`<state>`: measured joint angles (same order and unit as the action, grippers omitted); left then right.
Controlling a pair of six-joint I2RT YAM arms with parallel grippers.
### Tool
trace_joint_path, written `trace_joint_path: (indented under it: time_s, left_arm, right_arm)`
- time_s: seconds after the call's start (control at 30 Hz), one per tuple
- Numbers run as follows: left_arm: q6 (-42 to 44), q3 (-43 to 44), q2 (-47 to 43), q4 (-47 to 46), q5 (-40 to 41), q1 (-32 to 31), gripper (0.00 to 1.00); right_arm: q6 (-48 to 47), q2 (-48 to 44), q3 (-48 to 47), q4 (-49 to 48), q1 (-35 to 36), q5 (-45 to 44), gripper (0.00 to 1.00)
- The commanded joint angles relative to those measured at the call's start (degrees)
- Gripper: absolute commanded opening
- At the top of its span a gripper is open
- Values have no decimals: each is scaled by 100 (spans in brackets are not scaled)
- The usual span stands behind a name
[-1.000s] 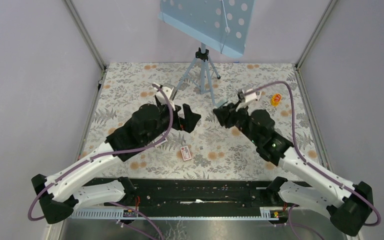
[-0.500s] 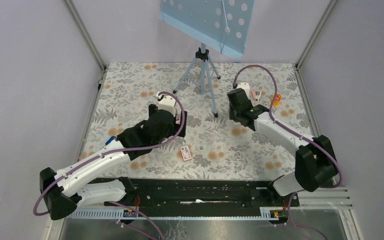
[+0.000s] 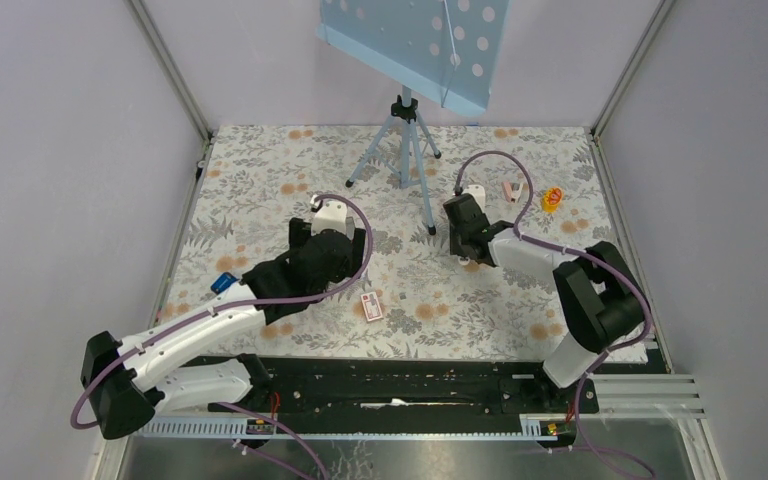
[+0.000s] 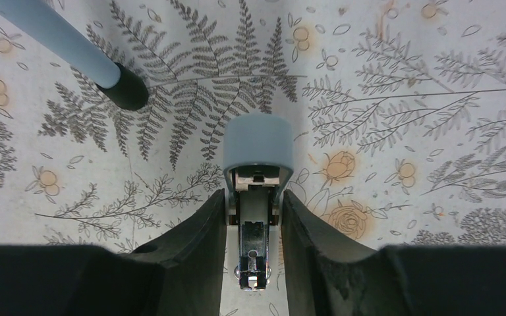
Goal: Unload the staples from the stapler
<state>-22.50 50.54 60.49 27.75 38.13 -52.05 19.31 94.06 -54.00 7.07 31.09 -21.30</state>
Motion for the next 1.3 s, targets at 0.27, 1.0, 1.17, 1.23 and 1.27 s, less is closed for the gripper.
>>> trace_joint_path:
  time_s: [0.27, 1.0, 1.17, 1.23, 1.27]
  left_arm:
    - [190, -220, -80, -204, 314, 27, 99]
    - [358, -269, -370, -351, 97, 20, 99]
    - [393, -275, -424, -388, 31, 24, 99]
    - [411, -265, -404, -386, -14, 23, 99]
    - [413, -258, -394, -384, -30, 28, 99]
  right_arm:
    - [90, 425, 254, -601, 26, 330, 12]
    - [117, -980, -223, 540, -439, 939, 59]
    - [182, -1187, -378, 545, -1191, 1019, 60]
    - [196, -1027, -627, 659, -1462, 913, 60]
    - [186, -907, -750, 680, -1588, 856, 60]
